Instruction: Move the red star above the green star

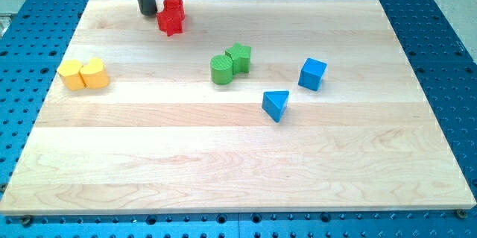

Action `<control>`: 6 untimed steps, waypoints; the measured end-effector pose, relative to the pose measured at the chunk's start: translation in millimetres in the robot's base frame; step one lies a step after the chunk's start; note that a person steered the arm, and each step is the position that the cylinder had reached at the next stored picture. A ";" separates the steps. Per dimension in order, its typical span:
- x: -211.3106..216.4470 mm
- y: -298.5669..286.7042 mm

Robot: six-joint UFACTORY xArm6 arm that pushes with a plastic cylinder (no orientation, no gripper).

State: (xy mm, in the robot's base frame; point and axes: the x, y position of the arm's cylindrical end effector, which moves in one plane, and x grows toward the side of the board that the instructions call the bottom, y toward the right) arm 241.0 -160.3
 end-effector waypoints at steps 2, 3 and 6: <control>49.2 44.3; 48.7 66.6; 66.3 83.1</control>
